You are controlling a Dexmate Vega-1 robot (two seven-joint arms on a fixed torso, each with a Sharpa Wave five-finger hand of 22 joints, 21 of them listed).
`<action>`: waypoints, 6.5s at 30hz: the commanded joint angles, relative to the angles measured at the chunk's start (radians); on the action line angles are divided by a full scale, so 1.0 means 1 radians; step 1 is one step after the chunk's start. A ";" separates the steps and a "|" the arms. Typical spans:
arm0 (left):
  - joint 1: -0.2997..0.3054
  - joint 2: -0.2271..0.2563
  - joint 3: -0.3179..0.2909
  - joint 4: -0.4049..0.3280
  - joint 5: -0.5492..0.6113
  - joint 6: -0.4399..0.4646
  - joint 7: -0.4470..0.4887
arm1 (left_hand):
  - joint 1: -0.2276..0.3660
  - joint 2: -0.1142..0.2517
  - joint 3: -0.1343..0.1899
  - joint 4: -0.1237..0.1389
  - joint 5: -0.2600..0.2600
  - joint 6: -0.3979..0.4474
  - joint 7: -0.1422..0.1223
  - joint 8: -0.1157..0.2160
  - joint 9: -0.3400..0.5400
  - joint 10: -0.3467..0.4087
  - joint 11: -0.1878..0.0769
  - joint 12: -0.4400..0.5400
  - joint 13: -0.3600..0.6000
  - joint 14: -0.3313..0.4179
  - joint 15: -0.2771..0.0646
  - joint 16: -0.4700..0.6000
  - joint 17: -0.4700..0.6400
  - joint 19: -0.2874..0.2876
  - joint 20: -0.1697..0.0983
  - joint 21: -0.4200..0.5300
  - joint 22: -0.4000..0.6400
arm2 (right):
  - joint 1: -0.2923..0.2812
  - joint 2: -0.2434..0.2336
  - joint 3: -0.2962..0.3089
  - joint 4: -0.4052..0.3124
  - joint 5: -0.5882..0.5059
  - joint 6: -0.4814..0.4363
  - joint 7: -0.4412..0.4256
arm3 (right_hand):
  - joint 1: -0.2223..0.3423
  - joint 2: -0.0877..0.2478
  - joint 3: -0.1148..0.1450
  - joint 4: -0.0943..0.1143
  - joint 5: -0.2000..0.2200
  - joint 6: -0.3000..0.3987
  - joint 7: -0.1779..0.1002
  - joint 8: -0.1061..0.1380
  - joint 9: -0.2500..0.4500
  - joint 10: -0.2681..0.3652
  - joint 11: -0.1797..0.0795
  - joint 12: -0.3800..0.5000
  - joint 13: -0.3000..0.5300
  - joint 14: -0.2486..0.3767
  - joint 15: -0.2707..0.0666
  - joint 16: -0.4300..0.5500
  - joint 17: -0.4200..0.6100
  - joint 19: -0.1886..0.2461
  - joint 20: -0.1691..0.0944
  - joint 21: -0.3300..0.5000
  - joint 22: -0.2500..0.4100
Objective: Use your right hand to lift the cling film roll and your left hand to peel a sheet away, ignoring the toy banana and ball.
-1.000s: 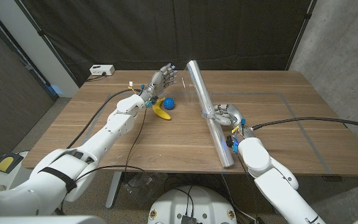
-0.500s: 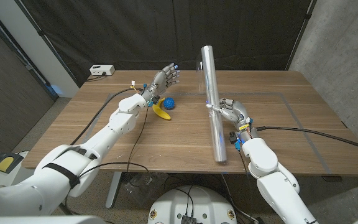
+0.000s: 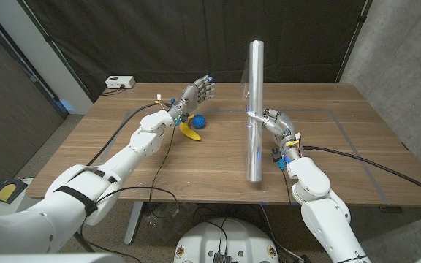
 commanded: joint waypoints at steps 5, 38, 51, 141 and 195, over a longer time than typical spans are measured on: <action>-0.161 -0.046 0.051 0.251 -0.080 -0.033 -0.378 | 0.029 -0.030 -0.021 -0.026 0.011 0.011 0.018 0.011 0.011 0.011 0.052 0.008 0.010 0.040 0.051 0.010 0.010 0.063 0.031 0.021 0.011 | 0.103 0.148 0.054 0.095 0.108 -0.003 0.125 | 0.181 0.170 0.100 -0.017 0.012 0.059 -0.054 0.003 0.006 0.105 -0.098 0.005 0.013 0.153 -0.192 0.009 0.011 0.006 -0.128 0.017 0.016; -0.361 -0.107 0.197 0.474 -0.055 0.058 -0.626 | 0.047 -0.015 -0.145 -0.056 0.035 0.211 0.171 0.087 0.030 0.170 0.061 0.074 0.043 0.119 0.045 0.033 0.018 0.098 0.073 0.006 0.019 | 0.165 0.239 0.108 0.199 0.153 0.099 0.220 | 0.163 0.162 0.132 -0.010 0.026 0.060 -0.055 -0.005 0.019 0.111 -0.098 -0.001 0.035 0.152 -0.193 0.006 0.015 -0.012 -0.124 0.025 0.036; -0.405 -0.120 0.275 0.473 0.027 0.084 -0.629 | 0.131 0.031 -0.122 -0.081 0.015 0.288 0.168 0.112 0.039 0.147 0.087 0.059 0.052 0.034 0.091 -0.003 0.021 0.045 0.077 -0.014 0.026 | 0.173 0.239 0.103 0.223 0.149 0.131 0.219 | 0.158 0.158 0.143 -0.011 0.030 0.062 -0.057 -0.009 0.023 0.112 -0.099 -0.008 0.038 0.149 -0.193 0.005 0.014 -0.016 -0.125 0.025 0.041; -0.374 -0.142 0.189 0.411 -0.080 -0.214 -0.799 | 0.733 0.293 0.038 -0.108 -0.052 1.070 0.101 0.416 0.113 0.563 -0.124 0.369 0.275 0.334 -0.099 0.280 0.350 0.187 -0.039 0.233 0.124 | 0.363 0.360 0.305 0.522 0.373 -0.146 0.684 | -0.750 0.058 0.031 0.238 -0.036 -0.505 0.053 -0.156 -0.080 -0.365 0.120 -0.305 -0.204 -0.334 0.042 -0.338 -0.298 -0.045 0.111 -0.391 -0.241; -0.113 0.049 0.034 -0.354 0.022 -0.021 -0.459 | 0.781 0.274 0.058 -0.117 -0.037 1.085 0.144 0.471 0.178 0.571 -0.155 0.447 0.341 0.371 -0.130 0.280 0.416 0.189 -0.068 0.326 0.134 | 0.361 0.429 0.418 0.571 0.407 -0.190 0.729 | -0.967 -0.051 -0.104 0.289 -0.027 -0.561 0.061 -0.166 -0.088 -0.446 0.169 -0.324 -0.233 -0.396 0.112 -0.370 -0.330 -0.054 0.247 -0.516 -0.248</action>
